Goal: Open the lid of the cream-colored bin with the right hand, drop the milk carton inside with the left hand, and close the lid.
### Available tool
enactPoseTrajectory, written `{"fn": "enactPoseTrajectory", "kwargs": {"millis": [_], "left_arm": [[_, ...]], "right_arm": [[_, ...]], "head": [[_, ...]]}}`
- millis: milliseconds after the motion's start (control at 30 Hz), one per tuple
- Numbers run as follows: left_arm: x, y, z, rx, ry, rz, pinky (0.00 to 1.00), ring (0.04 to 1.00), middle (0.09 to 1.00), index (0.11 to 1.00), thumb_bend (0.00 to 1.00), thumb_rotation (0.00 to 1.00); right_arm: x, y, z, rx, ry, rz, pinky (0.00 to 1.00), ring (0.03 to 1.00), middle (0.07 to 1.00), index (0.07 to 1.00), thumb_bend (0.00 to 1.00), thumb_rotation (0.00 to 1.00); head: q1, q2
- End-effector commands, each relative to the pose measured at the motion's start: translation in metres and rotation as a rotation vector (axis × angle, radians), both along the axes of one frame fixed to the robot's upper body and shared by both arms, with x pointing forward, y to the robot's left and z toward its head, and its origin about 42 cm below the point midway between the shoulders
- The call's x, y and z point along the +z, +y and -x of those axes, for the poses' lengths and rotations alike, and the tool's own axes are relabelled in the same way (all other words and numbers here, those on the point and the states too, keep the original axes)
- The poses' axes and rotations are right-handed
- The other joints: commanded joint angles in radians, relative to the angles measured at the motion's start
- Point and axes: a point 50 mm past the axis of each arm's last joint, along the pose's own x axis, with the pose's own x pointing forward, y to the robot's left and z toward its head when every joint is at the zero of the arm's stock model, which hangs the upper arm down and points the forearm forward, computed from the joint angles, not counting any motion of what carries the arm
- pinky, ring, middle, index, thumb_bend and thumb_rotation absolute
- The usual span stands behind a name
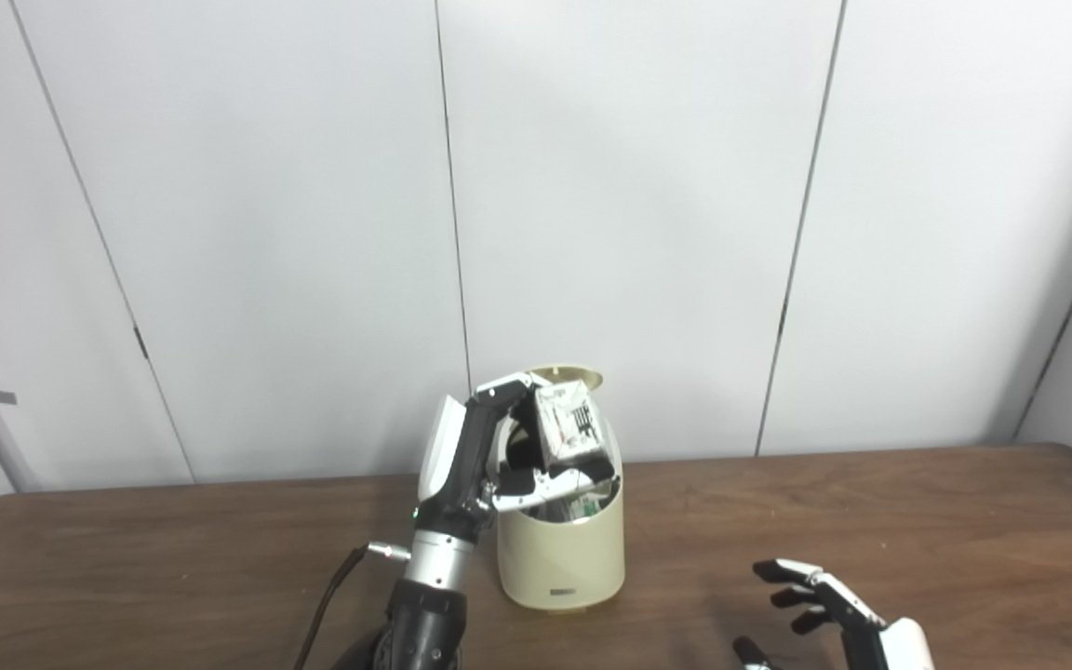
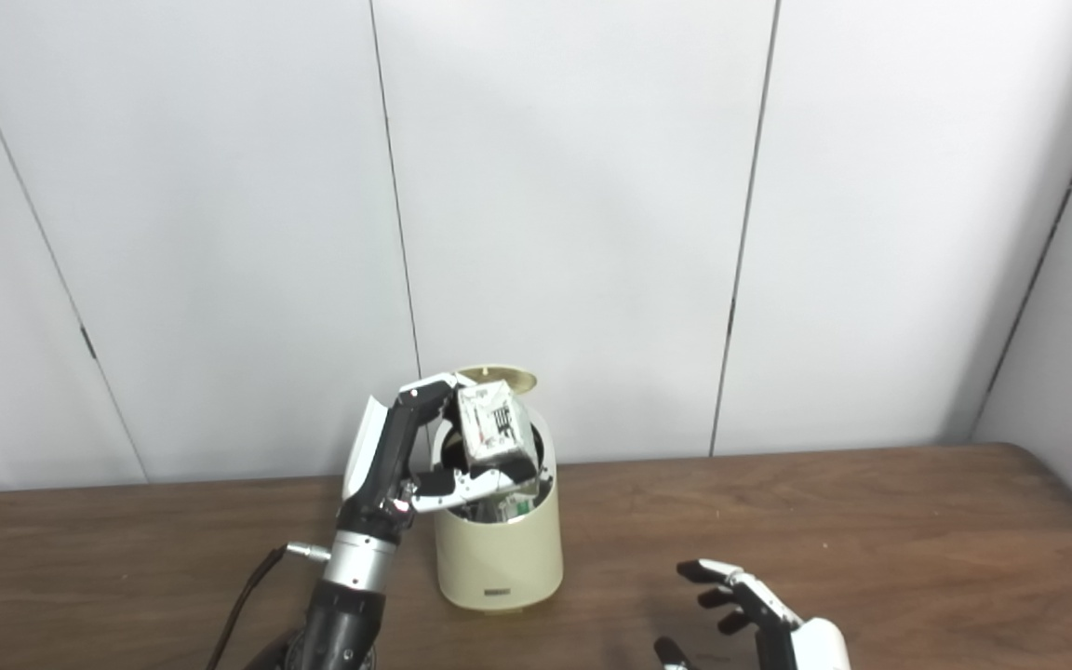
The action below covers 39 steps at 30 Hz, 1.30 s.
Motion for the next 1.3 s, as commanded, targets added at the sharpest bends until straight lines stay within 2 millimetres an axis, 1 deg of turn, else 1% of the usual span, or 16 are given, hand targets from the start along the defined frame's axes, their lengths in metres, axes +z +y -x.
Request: {"fn": "enactPoseTrajectory", "kwargs": {"millis": [0,167,300,367,500,633,700,767,800,967,1000,1033,1100,1133,1200,1267], "left_arm": [[0.039,-0.005,-0.009,-0.01,-0.135,0.022,0.39,0.456,0.491,0.467,0.5,0.0],[0.039,-0.004,-0.009,-0.005,-0.154,0.008,0.39,0.455,0.492,0.468,0.5,0.0],[0.04,-0.004,-0.006,0.005,-0.176,0.022,0.38,0.456,0.489,0.471,0.5,0.0],[0.039,-0.005,-0.002,0.022,-0.204,0.04,0.38,0.456,0.488,0.472,0.5,0.0],[0.032,-0.01,0.007,0.055,-0.216,0.111,0.39,0.458,0.487,0.471,0.5,0.0],[0.023,-0.016,0.016,0.093,-0.225,0.18,0.39,0.459,0.487,0.471,0.5,0.0],[0.019,-0.019,0.02,0.119,-0.234,0.215,0.39,0.456,0.487,0.473,0.5,0.0],[0.014,-0.022,0.024,0.143,-0.239,0.248,0.38,0.442,0.489,0.48,0.5,0.0],[0.012,-0.023,0.025,0.151,-0.242,0.259,0.36,0.434,0.491,0.484,0.5,0.0],[0.003,-0.031,0.032,0.195,-0.257,0.308,0.32,0.415,0.5,0.496,0.5,0.0],[0.002,-0.033,0.032,0.209,-0.26,0.321,0.32,0.415,0.499,0.495,0.5,0.0],[0.001,-0.034,0.033,0.218,-0.264,0.33,0.32,0.414,0.497,0.496,0.5,0.0],[-0.001,-0.038,0.034,0.234,-0.262,0.351,0.32,0.413,0.496,0.497,0.5,0.0],[-0.002,-0.039,0.035,0.24,-0.259,0.361,0.32,0.414,0.499,0.495,0.5,0.0],[-0.005,-0.043,0.036,0.258,-0.253,0.37,0.32,0.416,0.499,0.493,0.5,0.0],[-0.007,-0.046,0.036,0.271,-0.251,0.37,0.34,0.419,0.496,0.489,0.5,0.0]], "right_arm": [[-0.016,0.032,0.013,0.031,0.06,-0.095,0.4,0.555,0.689,0.681,0.28,0.11],[-0.017,0.031,0.013,0.032,0.054,-0.094,0.41,0.561,0.673,0.677,0.28,0.07],[-0.016,0.029,0.012,0.03,0.058,-0.089,0.41,0.565,0.668,0.678,0.27,0.07],[-0.016,0.028,0.012,0.032,0.057,-0.091,0.43,0.585,0.669,0.677,0.28,0.06],[-0.017,0.026,0.011,0.031,0.064,-0.083,0.49,0.626,0.679,0.677,0.27,0.06],[-0.017,0.023,0.009,0.036,0.068,-0.088,0.5,0.635,0.687,0.683,0.26,0.07],[-0.017,0.022,0.008,0.038,0.072,-0.09,0.49,0.629,0.684,0.684,0.26,0.07],[-0.018,0.02,0.007,0.041,0.073,-0.093,0.41,0.56,0.687,0.689,0.25,0.11],[-0.018,0.019,0.007,0.042,0.073,-0.096,0.41,0.563,0.687,0.688,0.25,0.11],[-0.017,0.014,0.007,0.041,0.067,-0.119,0.52,0.654,0.688,0.685,0.26,0.1],[-0.016,0.013,0.007,0.042,0.067,-0.122,0.49,0.635,0.689,0.685,0.25,0.1],[-0.016,0.012,0.008,0.042,0.067,-0.124,0.44,0.592,0.688,0.689,0.25,0.1],[-0.015,0.01,0.009,0.043,0.069,-0.13,0.41,0.57,0.688,0.691,0.25,0.1],[-0.015,0.01,0.01,0.043,0.071,-0.134,0.33,0.488,0.682,0.695,0.25,0.09],[-0.015,0.009,0.012,0.044,0.069,-0.156,0.27,0.404,0.675,0.698,0.26,0.05],[-0.014,0.008,0.013,0.048,0.063,-0.174,0.28,0.43,0.672,0.694,0.27,0.01]], "head": [[0.002,-0.001],[0.007,-0.002],[0.017,-0.003],[0.021,-0.003],[0.04,-0.002],[0.059,-0.006],[0.063,-0.007],[0.072,-0.008],[0.079,-0.009],[0.099,-0.009],[0.105,-0.007],[0.108,-0.007],[0.117,-0.001],[0.117,-0.001],[0.13,0.006],[0.145,0.008]]}}
